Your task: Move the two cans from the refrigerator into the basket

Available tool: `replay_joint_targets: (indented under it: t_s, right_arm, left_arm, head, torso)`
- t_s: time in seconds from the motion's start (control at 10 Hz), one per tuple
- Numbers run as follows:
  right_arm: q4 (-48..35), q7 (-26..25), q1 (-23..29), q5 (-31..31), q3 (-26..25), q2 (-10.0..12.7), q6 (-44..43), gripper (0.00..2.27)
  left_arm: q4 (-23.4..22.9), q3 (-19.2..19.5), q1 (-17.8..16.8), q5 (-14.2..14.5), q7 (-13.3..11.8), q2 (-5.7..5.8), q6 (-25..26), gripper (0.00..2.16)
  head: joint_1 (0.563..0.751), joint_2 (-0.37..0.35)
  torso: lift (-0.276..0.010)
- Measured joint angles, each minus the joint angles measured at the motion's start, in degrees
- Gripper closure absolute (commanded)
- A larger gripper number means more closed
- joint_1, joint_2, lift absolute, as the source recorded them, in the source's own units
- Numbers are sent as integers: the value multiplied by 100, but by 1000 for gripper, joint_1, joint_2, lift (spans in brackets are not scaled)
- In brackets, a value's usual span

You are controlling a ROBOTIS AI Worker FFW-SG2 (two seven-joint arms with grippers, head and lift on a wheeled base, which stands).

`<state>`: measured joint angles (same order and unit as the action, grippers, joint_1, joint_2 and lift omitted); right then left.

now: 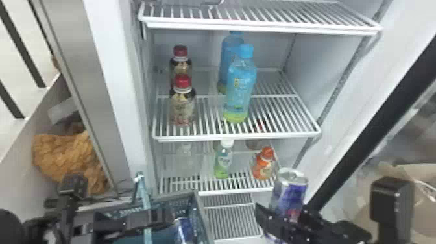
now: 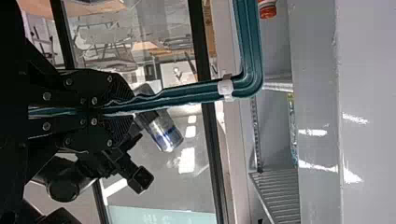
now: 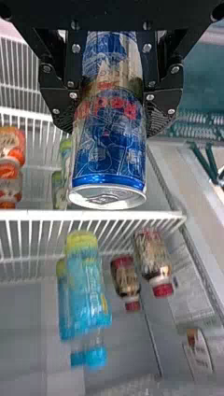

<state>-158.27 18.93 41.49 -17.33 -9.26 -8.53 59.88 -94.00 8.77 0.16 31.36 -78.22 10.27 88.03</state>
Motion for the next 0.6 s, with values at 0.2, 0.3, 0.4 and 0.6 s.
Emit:
replay_joint_targets:
  t_s: [0.2, 0.3, 0.4, 0.6]
  right_arm:
    - [497, 330, -280, 53, 206, 7, 135, 1283]
    - [777, 510, -466, 102, 326, 8, 208, 1283]
    - [1046, 656, -669, 149, 450, 8, 254, 1283]
    - [1579, 990, -1081, 167, 678, -16, 313, 1283]
  left_arm:
    - [0, -64, -3, 104, 9, -13, 0, 1190]
    - [0, -99, -11, 136, 10, -20, 0, 1190]
    - [0, -116, -15, 150, 10, -25, -2, 1190]
    - [0, -134, -16, 163, 17, -25, -4, 1190]
  head:
    - [695, -118]
    - [695, -104]
    - [695, -89]
    - [695, -58]
  torso:
    - [-25]
    - [-25]
    - [-25]
    - [-25]
